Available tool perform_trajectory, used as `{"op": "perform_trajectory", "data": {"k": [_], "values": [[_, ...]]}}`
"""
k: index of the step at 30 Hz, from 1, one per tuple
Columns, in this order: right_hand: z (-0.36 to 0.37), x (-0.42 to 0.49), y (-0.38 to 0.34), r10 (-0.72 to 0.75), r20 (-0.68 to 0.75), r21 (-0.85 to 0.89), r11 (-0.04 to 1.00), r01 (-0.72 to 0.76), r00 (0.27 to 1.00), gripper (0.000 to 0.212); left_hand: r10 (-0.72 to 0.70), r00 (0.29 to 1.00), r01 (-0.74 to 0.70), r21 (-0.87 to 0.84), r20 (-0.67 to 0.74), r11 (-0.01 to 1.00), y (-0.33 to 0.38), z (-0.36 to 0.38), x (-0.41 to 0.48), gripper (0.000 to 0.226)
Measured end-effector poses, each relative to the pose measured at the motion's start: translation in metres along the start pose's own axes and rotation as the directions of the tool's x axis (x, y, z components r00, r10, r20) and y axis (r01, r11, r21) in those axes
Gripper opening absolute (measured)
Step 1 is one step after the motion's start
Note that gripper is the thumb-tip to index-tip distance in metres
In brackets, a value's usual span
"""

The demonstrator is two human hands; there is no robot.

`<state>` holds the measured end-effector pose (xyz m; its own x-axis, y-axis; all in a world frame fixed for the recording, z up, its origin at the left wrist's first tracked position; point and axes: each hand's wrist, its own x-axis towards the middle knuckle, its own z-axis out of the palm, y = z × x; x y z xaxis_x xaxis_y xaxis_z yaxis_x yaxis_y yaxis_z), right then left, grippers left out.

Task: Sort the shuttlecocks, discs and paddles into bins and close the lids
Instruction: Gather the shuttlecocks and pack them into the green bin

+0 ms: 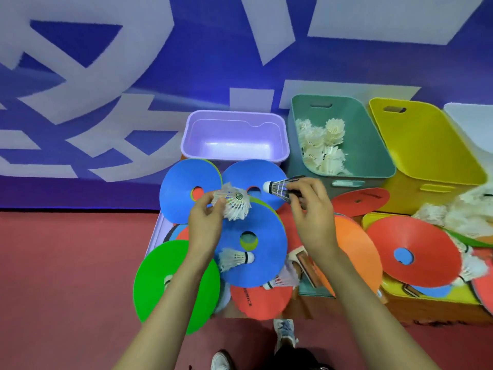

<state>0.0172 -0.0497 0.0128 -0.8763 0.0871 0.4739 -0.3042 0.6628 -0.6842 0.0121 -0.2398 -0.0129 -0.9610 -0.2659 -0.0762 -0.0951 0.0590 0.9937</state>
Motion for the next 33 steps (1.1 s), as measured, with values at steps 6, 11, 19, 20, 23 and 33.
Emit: {"op": "perform_trajectory", "data": {"k": [6,11,19,20,23,33], "values": [[-0.067,0.061,0.051,0.036,-0.160,-0.065,0.997,-0.047,0.986,0.016,0.122,0.982,-0.128,0.034,0.143,0.991,0.054,0.126,0.048,0.018],[-0.112,0.116,0.109,0.023,-0.196,-0.109,0.993,-0.045,0.980,0.016,0.213,0.973,-0.225,0.178,0.088,0.958,0.085,0.219,0.092,0.022],[-0.112,0.201,0.196,0.219,0.111,-0.207,0.959,-0.193,0.969,0.033,0.231,0.940,-0.336,0.574,0.250,0.747,0.086,0.295,0.169,0.029],[-0.108,0.210,0.203,0.233,0.161,-0.237,0.952,-0.191,0.959,0.032,0.217,0.942,-0.331,0.601,0.256,0.728,0.086,0.301,0.178,0.032],[-0.093,0.230,0.218,0.233,0.272,-0.297,0.943,-0.149,0.934,0.030,0.088,0.951,-0.280,0.706,0.296,0.650,0.082,0.317,0.201,0.040],[-0.044,0.253,0.244,0.211,0.607,-0.404,0.912,0.069,0.766,0.048,-0.373,0.852,-0.257,0.915,0.367,0.312,0.046,0.338,0.246,0.030]]}}
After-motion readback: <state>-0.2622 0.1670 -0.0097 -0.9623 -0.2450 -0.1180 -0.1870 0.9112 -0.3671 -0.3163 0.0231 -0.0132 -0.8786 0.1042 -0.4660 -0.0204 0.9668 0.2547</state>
